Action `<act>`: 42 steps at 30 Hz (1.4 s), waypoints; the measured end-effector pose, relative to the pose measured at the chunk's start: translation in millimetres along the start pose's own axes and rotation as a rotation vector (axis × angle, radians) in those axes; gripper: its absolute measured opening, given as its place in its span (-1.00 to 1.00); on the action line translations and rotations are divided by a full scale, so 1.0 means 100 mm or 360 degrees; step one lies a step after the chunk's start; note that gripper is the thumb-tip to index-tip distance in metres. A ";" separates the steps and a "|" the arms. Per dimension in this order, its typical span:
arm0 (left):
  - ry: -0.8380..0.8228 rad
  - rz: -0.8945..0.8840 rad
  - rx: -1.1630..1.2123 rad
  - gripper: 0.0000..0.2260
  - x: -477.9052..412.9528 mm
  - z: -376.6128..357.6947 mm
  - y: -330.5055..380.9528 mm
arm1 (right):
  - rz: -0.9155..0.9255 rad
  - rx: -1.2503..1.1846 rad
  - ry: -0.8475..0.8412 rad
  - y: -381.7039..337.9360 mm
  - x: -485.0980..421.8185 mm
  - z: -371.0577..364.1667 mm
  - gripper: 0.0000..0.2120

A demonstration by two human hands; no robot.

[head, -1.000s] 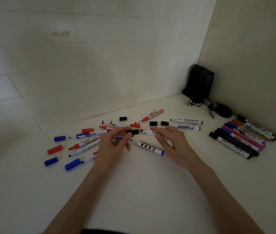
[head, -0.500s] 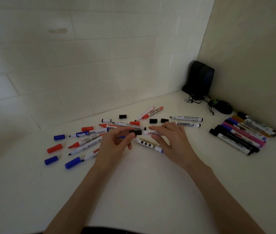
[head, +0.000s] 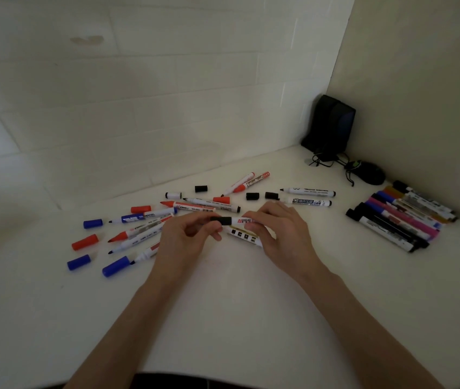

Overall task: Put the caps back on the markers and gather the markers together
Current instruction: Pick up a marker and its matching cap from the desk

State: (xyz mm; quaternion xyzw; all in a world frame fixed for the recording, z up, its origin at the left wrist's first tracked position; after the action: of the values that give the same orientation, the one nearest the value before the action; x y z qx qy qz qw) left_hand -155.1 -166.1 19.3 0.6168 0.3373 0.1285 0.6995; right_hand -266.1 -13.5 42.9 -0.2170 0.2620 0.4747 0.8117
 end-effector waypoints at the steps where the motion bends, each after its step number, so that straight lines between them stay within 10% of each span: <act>1: 0.0006 0.0005 0.0009 -0.86 0.01 -0.01 0.00 | -0.0012 0.0001 -0.0001 -0.01 0.00 0.00 -0.75; 23: -0.0336 0.0054 -0.0360 -0.84 -0.17 -0.19 -0.12 | -0.0135 -0.0449 -0.0308 0.12 0.00 -0.12 -0.82; 29: -0.0174 0.0651 0.1002 -0.38 -0.20 -0.32 -0.22 | -0.0047 -0.0489 -0.0322 -0.09 0.01 -0.16 -0.81; 42: -0.0210 0.0765 0.1139 -0.45 -0.09 -0.42 -0.33 | 0.0209 -0.0134 -0.0014 -0.47 0.07 -0.04 -0.87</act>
State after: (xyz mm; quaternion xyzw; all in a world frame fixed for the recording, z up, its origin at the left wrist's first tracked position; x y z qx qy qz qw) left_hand -196.0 -146.0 -9.4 0.8883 0.1620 0.1230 0.4118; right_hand -222.4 -32.8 40.7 -0.2312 0.2519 0.5385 0.7701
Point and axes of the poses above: each hand's wrist, its own x-axis away from the middle knuckle, its own z-axis out of the back of the hand, y = z × x, the point moved 10 cm from there along -x, towards the middle knuckle, and after that the axes turned 15 degrees about x, right-handed, at the moved point
